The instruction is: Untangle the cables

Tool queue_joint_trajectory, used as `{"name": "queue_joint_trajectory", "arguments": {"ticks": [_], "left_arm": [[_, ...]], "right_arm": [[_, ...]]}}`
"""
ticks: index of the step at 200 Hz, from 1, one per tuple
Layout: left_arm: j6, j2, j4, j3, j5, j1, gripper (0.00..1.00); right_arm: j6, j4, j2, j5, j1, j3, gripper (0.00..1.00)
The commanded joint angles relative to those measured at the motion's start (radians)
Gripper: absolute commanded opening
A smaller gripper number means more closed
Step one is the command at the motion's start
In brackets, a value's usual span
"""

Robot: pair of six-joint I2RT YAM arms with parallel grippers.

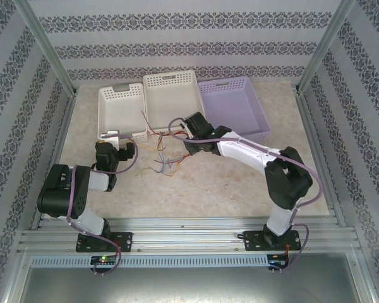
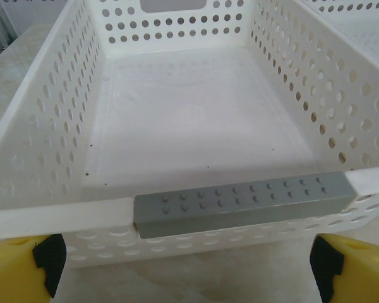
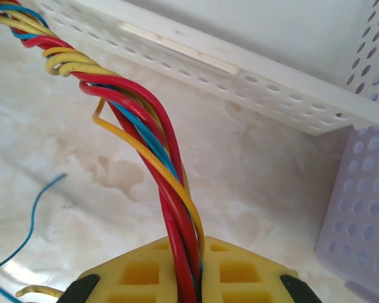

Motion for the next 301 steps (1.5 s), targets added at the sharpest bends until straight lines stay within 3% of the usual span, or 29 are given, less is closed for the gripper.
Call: {"name": "queue_joint_trajectory", "arguments": {"ticks": [1, 46, 90, 124, 147, 167, 205, 241, 268, 282, 301], "left_arm": [[0.023, -0.002, 0.019, 0.003, 0.020, 0.009, 1.00], [-0.010, -0.087, 0.067, -0.061, -0.075, 0.008, 1.00], [-0.051, -0.280, -0.184, -0.025, -0.118, 0.005, 1.00], [-0.230, -0.465, -0.506, 0.056, -0.170, 0.002, 1.00], [-0.330, -0.637, -0.541, 0.022, -0.163, 0.001, 1.00], [-0.506, -0.832, -0.600, -0.027, -0.192, 0.002, 1.00], [-0.627, -0.955, -0.560, -0.033, -0.014, 0.002, 1.00], [-0.800, -0.987, -0.738, 0.032, 0.076, 0.003, 1.00], [-0.680, -0.941, -0.862, 0.129, 0.234, 0.005, 1.00], [-0.690, -0.912, -0.948, 0.176, 0.237, 0.005, 1.00], [-0.727, -0.880, -0.936, 0.190, 0.317, 0.005, 1.00]], "right_arm": [[-0.010, 0.028, -0.098, 0.019, 0.020, -0.041, 0.00], [-0.012, 0.020, -0.238, 0.014, 0.024, -0.079, 0.00], [-0.010, 0.015, -0.316, 0.010, 0.024, -0.103, 0.00], [0.006, 0.024, -0.363, -0.002, 0.026, -0.126, 0.00], [0.019, 0.036, -0.399, -0.011, 0.026, -0.148, 0.00], [0.023, 0.039, -0.426, -0.018, 0.025, -0.164, 0.00], [0.027, 0.044, -0.470, -0.029, 0.024, -0.199, 0.00], [0.029, 0.057, -0.509, -0.043, 0.023, -0.233, 0.00], [0.026, 0.059, -0.533, -0.044, 0.023, -0.249, 0.00], [0.028, 0.061, -0.549, -0.046, 0.021, -0.257, 0.00], [0.034, 0.071, -0.574, -0.057, 0.015, -0.273, 0.00]]}}
